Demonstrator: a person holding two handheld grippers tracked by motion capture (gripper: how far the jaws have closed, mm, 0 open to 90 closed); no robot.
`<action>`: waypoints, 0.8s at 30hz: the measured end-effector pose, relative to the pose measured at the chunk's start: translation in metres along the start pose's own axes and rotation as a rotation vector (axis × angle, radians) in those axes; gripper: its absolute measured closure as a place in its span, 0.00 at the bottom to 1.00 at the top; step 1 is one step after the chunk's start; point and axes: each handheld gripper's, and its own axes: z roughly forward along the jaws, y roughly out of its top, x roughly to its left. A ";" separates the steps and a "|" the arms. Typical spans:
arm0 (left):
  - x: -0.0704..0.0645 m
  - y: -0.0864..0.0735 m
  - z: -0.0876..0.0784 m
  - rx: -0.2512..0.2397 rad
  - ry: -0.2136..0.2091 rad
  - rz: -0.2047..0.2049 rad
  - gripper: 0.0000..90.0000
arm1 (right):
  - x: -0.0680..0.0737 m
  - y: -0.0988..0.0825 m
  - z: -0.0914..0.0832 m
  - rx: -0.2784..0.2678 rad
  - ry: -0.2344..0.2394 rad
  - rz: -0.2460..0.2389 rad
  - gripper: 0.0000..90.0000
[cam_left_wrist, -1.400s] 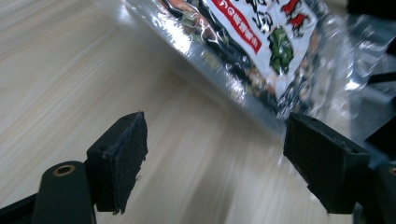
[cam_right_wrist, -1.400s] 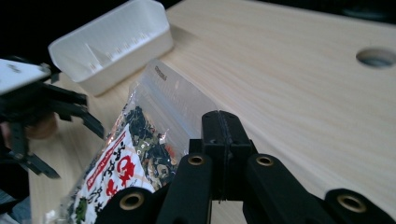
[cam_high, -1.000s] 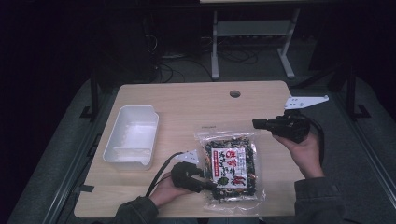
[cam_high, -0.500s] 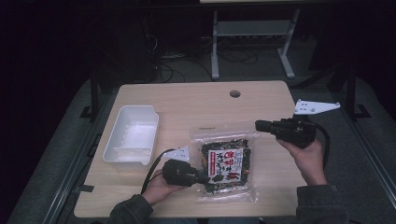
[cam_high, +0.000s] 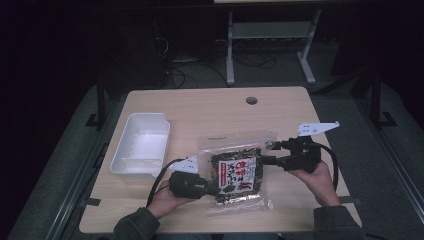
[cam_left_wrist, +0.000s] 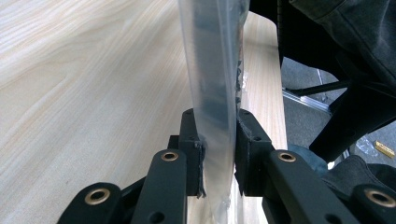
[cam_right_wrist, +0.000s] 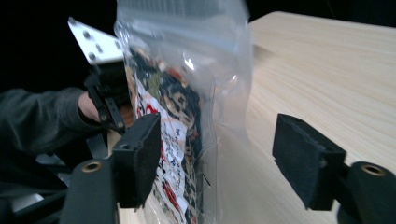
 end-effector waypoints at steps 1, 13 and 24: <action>-0.001 0.000 -0.001 0.003 0.000 0.006 0.84 | 0.001 -0.002 0.003 0.003 0.005 -0.003 0.35; -0.002 0.000 -0.003 0.001 -0.013 0.033 0.84 | 0.001 -0.013 0.035 0.059 0.091 -0.006 0.39; -0.001 -0.001 -0.007 -0.015 -0.025 0.030 0.83 | 0.009 -0.013 0.039 0.044 0.214 -0.041 0.66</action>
